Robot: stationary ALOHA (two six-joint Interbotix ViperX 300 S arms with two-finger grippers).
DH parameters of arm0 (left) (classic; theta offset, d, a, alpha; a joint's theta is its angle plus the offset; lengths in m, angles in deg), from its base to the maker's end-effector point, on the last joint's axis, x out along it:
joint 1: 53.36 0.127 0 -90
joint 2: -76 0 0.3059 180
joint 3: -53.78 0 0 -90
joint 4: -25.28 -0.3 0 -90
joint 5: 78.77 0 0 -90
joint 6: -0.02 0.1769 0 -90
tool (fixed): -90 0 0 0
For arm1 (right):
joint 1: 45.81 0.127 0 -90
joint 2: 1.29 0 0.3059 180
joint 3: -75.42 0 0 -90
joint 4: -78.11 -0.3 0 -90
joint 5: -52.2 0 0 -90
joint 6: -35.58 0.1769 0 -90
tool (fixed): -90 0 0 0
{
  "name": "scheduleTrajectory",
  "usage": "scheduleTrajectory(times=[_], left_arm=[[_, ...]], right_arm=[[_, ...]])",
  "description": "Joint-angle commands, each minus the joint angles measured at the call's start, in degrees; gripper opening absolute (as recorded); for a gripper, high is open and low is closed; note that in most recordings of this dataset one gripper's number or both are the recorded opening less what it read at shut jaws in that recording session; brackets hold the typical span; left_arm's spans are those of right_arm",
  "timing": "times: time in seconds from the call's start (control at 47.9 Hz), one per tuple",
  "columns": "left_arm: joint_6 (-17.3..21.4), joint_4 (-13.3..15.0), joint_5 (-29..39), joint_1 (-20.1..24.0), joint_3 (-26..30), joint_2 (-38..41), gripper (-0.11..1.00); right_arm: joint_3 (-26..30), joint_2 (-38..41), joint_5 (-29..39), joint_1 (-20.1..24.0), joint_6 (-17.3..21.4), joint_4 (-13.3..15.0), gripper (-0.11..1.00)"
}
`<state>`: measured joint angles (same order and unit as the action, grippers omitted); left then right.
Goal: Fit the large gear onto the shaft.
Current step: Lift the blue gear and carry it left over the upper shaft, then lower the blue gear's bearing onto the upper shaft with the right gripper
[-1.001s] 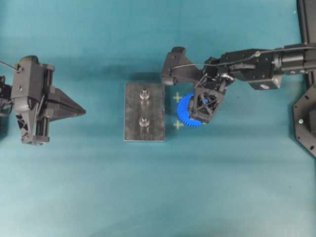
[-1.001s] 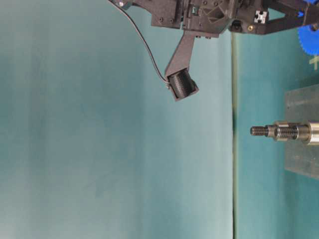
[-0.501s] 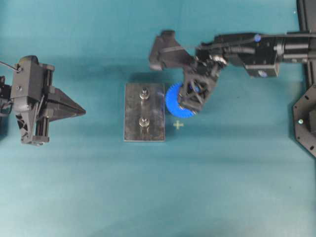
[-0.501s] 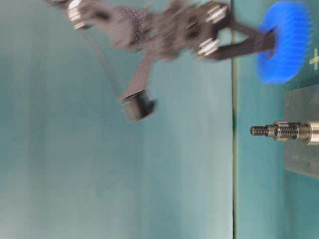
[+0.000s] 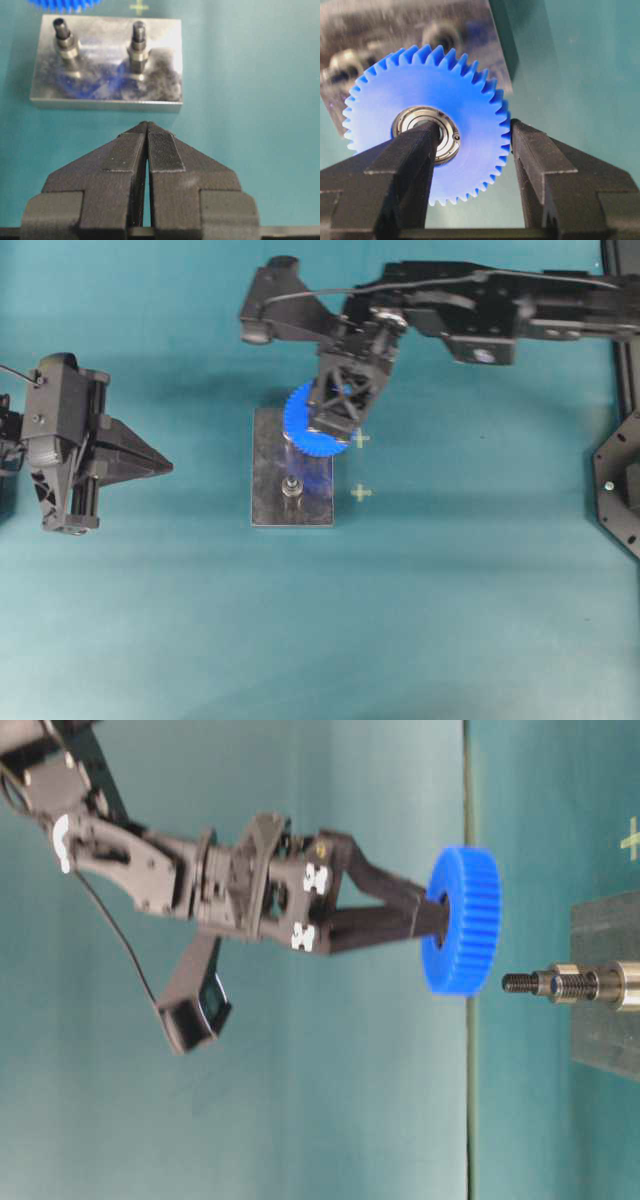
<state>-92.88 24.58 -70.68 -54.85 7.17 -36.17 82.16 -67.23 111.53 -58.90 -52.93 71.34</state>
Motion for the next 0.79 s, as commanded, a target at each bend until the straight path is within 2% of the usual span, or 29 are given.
scheduleTrajectory(times=[0.0, 0.355, 0.772], left_arm=[[0.0, -0.09, -0.53, -0.09, 1.14, -0.35, 0.0], [-0.09, -0.18, -0.53, -0.09, 0.88, -0.44, 0.0], [-0.09, -0.09, -0.35, 0.0, 0.62, -0.62, 0.0]], right_arm=[[3.34, 0.35, 0.18, 0.18, 0.09, -0.26, 0.5], [7.65, 4.75, 0.53, -0.09, -0.09, -0.26, 0.5], [8.26, 6.06, 1.76, -0.88, 0.18, 0.53, 0.5]])
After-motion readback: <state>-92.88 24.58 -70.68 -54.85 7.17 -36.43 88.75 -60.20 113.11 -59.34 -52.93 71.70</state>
